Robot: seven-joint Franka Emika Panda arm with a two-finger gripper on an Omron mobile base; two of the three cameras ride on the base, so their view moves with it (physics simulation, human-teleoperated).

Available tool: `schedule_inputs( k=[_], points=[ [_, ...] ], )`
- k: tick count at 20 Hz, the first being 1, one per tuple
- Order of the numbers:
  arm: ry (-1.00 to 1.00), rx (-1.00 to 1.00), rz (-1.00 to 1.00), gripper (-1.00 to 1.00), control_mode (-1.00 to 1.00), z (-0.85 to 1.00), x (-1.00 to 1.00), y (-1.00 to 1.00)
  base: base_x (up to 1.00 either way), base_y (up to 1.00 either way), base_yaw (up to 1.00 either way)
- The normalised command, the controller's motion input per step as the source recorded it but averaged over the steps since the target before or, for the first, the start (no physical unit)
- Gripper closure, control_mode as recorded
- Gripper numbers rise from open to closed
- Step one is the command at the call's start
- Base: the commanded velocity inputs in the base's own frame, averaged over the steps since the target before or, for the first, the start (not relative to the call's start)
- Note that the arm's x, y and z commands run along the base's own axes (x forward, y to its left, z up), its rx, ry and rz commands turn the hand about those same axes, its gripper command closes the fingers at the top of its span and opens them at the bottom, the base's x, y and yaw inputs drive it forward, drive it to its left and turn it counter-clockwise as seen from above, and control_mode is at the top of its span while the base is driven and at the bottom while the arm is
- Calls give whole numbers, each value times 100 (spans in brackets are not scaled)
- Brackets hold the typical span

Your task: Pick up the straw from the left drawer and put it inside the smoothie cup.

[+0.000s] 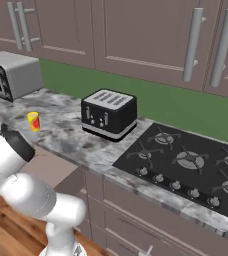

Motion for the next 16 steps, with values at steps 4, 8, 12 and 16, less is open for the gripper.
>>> schedule_inputs(
  k=[4,8,12,16],
  points=[
    [0,0,0,-100,-100,-34,25,8,0,0,0],
    [0,0,0,-100,-100,-38,8,1,0,0,0],
    [0,0,0,-100,-100,-36,1,0,0,0,0],
    [0,0,0,-100,-100,-30,7,0,0,0,0]
  ],
)
